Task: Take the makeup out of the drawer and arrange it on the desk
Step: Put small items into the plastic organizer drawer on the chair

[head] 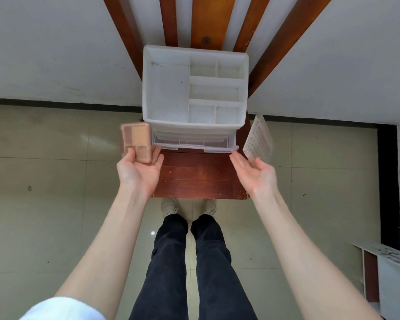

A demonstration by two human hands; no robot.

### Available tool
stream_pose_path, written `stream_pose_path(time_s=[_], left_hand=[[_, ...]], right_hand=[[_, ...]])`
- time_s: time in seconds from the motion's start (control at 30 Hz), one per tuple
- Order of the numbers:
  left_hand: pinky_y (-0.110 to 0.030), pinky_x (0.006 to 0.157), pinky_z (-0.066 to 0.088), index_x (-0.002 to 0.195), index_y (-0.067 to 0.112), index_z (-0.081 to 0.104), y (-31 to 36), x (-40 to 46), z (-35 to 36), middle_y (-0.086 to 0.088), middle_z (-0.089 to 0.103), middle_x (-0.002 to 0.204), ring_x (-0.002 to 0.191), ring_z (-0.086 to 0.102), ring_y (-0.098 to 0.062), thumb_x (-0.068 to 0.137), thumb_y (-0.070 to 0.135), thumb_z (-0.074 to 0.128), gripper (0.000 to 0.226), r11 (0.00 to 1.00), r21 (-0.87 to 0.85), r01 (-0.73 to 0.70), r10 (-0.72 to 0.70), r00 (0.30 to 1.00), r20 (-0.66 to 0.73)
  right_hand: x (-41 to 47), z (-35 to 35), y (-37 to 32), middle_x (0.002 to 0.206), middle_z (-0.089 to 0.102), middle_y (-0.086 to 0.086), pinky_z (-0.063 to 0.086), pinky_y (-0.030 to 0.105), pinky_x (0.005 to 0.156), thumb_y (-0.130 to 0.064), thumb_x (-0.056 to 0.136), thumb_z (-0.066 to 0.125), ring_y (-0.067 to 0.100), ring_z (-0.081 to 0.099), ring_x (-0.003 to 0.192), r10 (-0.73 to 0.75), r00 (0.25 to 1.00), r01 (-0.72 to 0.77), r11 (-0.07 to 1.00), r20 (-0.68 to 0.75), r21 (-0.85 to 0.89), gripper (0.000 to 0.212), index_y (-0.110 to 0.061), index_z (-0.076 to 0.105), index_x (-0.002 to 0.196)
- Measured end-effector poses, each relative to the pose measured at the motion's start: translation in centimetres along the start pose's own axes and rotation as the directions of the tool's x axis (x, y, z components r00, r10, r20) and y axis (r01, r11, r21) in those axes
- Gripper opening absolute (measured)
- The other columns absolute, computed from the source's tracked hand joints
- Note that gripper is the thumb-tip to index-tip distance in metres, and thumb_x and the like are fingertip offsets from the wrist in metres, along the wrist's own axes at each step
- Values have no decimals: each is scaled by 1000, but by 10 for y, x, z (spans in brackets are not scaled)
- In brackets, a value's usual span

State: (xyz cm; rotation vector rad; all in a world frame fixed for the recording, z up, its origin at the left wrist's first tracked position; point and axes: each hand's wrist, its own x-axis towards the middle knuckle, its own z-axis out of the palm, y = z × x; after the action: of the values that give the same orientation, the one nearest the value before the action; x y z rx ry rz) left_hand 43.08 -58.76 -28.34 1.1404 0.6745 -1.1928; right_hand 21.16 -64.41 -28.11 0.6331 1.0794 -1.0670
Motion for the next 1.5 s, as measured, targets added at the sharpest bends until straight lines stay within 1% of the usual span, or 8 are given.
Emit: stream_pose_path(time_s=[0.43, 0.67, 0.8, 0.9, 1.03, 1.17, 1.33, 1.5], left_hand=[[-48, 111, 26, 134, 2, 41, 4, 14, 25, -19, 48, 135, 128, 43, -31, 100, 22, 24, 42, 994, -106, 36, -19, 988, 154], [-47, 104, 34, 136, 9, 37, 2, -16, 25, -12, 51, 131, 121, 48, -29, 101, 18, 31, 37, 945, 328, -5, -23, 996, 83], [-32, 81, 48, 118, 10, 50, -2, -54, 35, -2, 65, 100, 91, 62, -16, 98, 19, 42, 23, 728, 672, -138, 10, 982, 190], [-24, 72, 47, 104, 8, 60, -2, -86, 53, -2, 68, 95, 86, 64, -12, 94, 22, 52, 19, 593, 767, -245, 18, 956, 291], [-25, 76, 47, 103, 12, 63, -10, -134, 90, -2, 70, 96, 92, 64, -14, 90, 27, 57, 21, 470, 807, -356, -82, 894, 442], [-24, 72, 47, 108, 8, 61, -33, -177, 125, -5, 69, 93, 88, 62, -15, 91, 19, 57, 21, 374, 793, -481, -184, 800, 572], [-21, 70, 48, 95, 12, 67, -77, -230, 135, -1, 73, 82, 82, 65, -14, 90, 13, 57, 11, 254, 758, -601, -413, 641, 646], [-29, 82, 45, 92, 11, 71, -140, -290, 104, -10, 64, 90, 85, 52, -21, 84, 18, 67, 11, 147, 722, -676, -636, 495, 592]], right_hand=[[17, 18, 6, 145, 33, 26, 21, 45, 115, -11, 102, 26, 36, 28, 138, 8, 991, -26, 991, 131, 132, 46, 7, 18, 143], [-18, 6, -17, 142, 40, 21, 27, 47, 111, -8, 101, 29, 34, 37, 134, -72, 993, 87, 983, 95, -163, 39, -2, 28, 140], [-59, -3, -41, 137, 45, 22, 35, 46, 107, -4, 100, 35, 33, 45, 127, -190, 976, 219, 882, 109, -417, 35, -2, 33, 135], [-100, -5, -62, 121, 58, 16, 48, 38, 91, -8, 100, 39, 25, 60, 102, -261, 951, 308, 776, 164, -551, 23, -6, 41, 122], [-165, -3, -87, 101, 66, 8, 51, 29, 71, -11, 99, 42, 18, 65, 88, -403, 882, 468, 690, 243, -553, 16, -9, 50, 112], [-228, -20, -107, 99, 67, 11, 53, 31, 72, -9, 97, 44, 21, 65, 87, -595, 764, 641, 653, 250, -404, 13, -9, 56, 103], [-294, -87, -112, 99, 67, 11, 52, 31, 71, -9, 94, 45, 22, 64, 89, -775, 620, 783, 598, 123, -172, 14, -13, 57, 99], [-348, -190, -105, 92, 72, 5, 52, 29, 67, -15, 93, 48, 16, 68, 82, -858, 509, 859, 511, -71, -21, 15, -14, 62, 101]])
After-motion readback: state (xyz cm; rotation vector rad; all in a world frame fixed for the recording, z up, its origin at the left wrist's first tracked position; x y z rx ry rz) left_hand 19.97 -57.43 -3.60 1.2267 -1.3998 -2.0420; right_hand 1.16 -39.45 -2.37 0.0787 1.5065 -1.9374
